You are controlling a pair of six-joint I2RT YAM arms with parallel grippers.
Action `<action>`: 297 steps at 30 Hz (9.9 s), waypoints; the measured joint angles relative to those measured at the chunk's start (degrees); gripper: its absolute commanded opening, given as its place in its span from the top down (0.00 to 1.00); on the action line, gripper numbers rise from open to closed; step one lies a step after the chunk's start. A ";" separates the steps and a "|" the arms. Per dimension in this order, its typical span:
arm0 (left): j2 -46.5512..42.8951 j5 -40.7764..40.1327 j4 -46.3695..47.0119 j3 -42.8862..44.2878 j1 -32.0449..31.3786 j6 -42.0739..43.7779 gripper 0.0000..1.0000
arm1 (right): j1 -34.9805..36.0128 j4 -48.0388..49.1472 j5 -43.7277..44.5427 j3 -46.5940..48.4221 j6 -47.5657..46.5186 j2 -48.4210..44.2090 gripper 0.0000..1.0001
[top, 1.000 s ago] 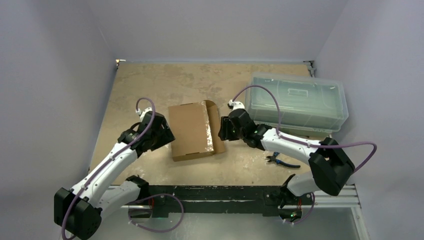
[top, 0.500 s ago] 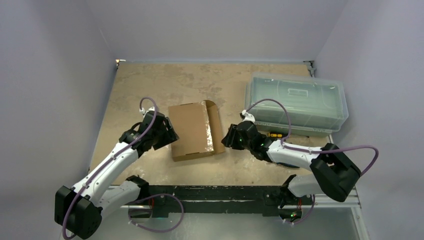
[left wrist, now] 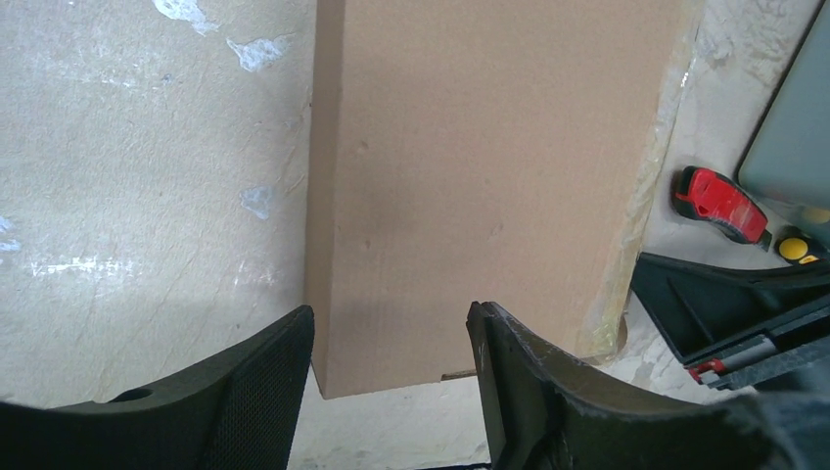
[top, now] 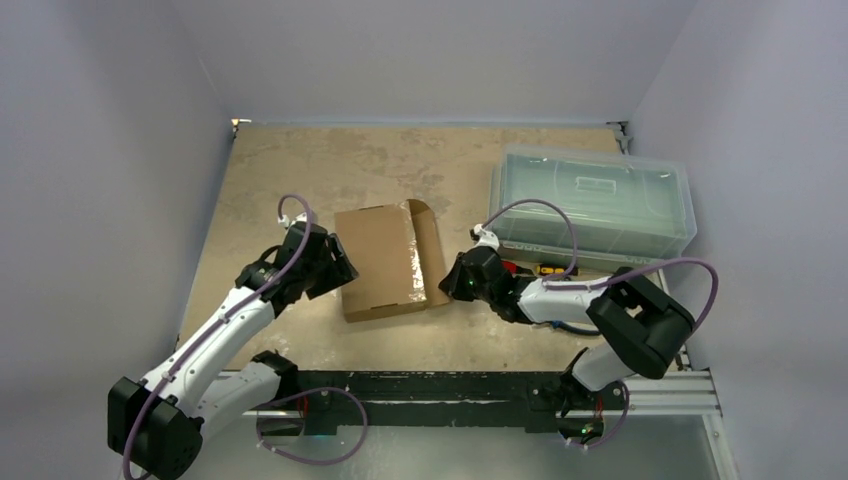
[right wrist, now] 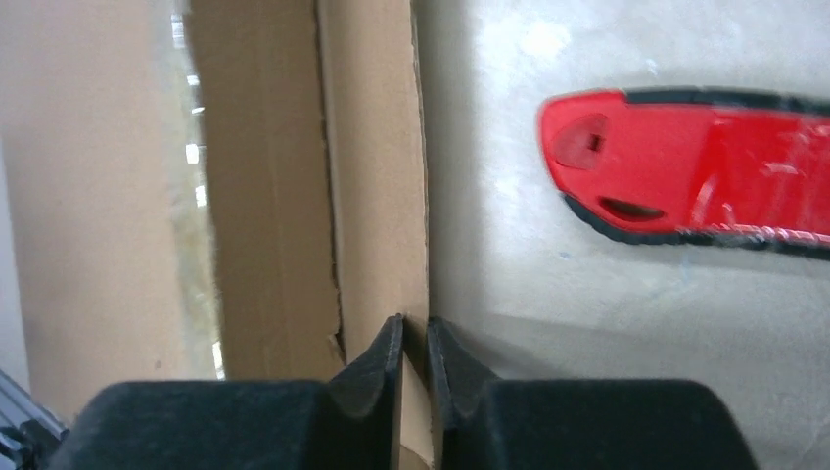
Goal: Unpack the express box
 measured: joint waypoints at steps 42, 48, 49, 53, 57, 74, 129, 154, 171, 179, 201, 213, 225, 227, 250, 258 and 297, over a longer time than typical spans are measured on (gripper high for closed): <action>12.66 12.72 9.92 17.62 0.00 1.90 0.38 | 10.32 -42.86 15.13 44.00 -28.50 -7.08 1.00; 13.53 8.72 10.03 15.19 0.00 1.38 0.38 | 10.64 -44.41 16.57 45.13 -28.76 -6.64 1.00; 13.86 8.50 10.51 14.60 0.02 1.07 0.39 | 10.67 -44.85 16.96 45.35 -28.96 -6.58 1.00; 13.97 7.82 12.72 13.79 0.00 1.25 0.42 | 10.67 -46.29 18.53 46.56 -29.88 -5.88 1.00; 13.22 7.19 14.84 12.31 -0.07 1.11 0.44 | 10.69 -47.17 20.24 47.19 -31.04 -5.77 1.00; 4.31 -5.79 4.20 -5.27 0.07 -3.52 0.44 | 11.04 -40.70 25.88 54.45 -41.72 -2.80 1.00; 25.29 3.69 8.55 18.25 6.38 7.98 0.25 | -13.97 -42.12 -4.28 61.42 -33.27 8.28 0.42; 29.27 11.02 10.14 18.36 11.85 3.23 0.10 | -11.41 -44.98 -8.37 50.18 -32.50 -19.80 0.01; 35.23 1.31 4.07 25.64 7.43 -0.31 0.10 | 4.09 -32.61 -9.03 41.66 -37.79 -15.39 0.07; 34.99 0.57 3.41 25.68 7.43 -0.28 0.10 | 10.43 -29.16 3.32 49.57 -41.99 0.55 0.26; 27.41 1.27 8.22 17.90 8.11 2.80 0.20 | 1.40 -30.77 6.88 55.95 -29.44 4.44 0.90; 25.99 6.05 14.58 13.51 10.08 1.79 0.24 | -0.92 -29.64 -2.49 54.29 -24.20 4.09 1.00; 32.59 -0.52 9.73 18.18 8.90 -0.17 0.13 | -1.03 -29.20 -2.67 52.81 -23.87 2.54 1.00; 33.11 -0.92 9.88 18.18 8.68 -0.85 0.14 | -1.03 -29.18 -2.69 52.81 -23.74 2.54 1.00; 47.54 -3.26 11.50 26.45 7.50 -9.18 0.04 | -1.03 -28.74 -4.20 52.50 -23.04 2.51 1.00; 53.94 -5.75 5.70 32.98 5.70 -12.02 0.05 | -1.09 -28.68 -4.35 52.48 -23.06 2.40 1.00; 43.10 -13.51 -1.22 35.43 3.96 -8.20 0.36 | -1.77 -27.30 -2.60 49.81 -22.03 0.48 1.00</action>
